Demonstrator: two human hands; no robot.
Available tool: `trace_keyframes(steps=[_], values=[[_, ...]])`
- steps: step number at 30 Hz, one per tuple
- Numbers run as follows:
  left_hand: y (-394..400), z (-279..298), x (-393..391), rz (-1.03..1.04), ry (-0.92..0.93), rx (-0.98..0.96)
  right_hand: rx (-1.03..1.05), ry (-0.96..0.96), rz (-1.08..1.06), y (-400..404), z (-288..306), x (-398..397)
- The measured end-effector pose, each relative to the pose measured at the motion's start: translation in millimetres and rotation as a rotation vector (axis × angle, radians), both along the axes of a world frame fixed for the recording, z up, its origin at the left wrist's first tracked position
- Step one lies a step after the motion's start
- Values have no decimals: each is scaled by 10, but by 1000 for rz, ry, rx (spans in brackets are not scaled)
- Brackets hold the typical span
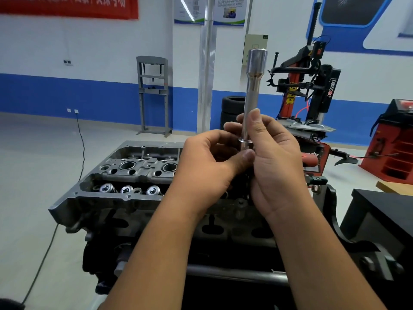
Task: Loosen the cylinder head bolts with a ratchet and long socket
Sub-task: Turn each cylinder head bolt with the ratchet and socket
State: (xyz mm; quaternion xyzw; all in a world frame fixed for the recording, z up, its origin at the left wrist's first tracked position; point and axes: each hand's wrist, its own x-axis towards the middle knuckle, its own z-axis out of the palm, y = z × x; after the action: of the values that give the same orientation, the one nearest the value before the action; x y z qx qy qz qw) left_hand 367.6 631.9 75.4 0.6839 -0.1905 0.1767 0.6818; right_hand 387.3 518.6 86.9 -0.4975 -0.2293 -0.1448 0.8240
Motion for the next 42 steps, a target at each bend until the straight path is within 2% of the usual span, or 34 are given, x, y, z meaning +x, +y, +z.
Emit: trace_keyframes(steps=[3, 7, 14, 19, 26, 31, 37, 42], values=[[1, -10, 14, 56, -18, -14, -19, -16, -29, -11, -13, 4], [-10, -1, -4, -136, 36, -13, -52, -8, -72, -15, -5, 24], [-27, -17, 14, 72, -28, -12, -14, 4, -29, -12, -16, 15], [-10, 0, 3, -98, 32, -2, -33, 4, -35, -14, -11, 13], [-27, -25, 11, 88, -47, 0, -37, 13, -55, -5, -7, -15], [-8, 0, -3, -107, 17, -10, -63, 2, -69, 0, -14, -4], [-30, -27, 8, 108, -54, 16, -13, 12, -18, 5, -8, -7], [-25, 7, -24, -143, -18, 19, -59, -4, -59, -9, -16, 10]])
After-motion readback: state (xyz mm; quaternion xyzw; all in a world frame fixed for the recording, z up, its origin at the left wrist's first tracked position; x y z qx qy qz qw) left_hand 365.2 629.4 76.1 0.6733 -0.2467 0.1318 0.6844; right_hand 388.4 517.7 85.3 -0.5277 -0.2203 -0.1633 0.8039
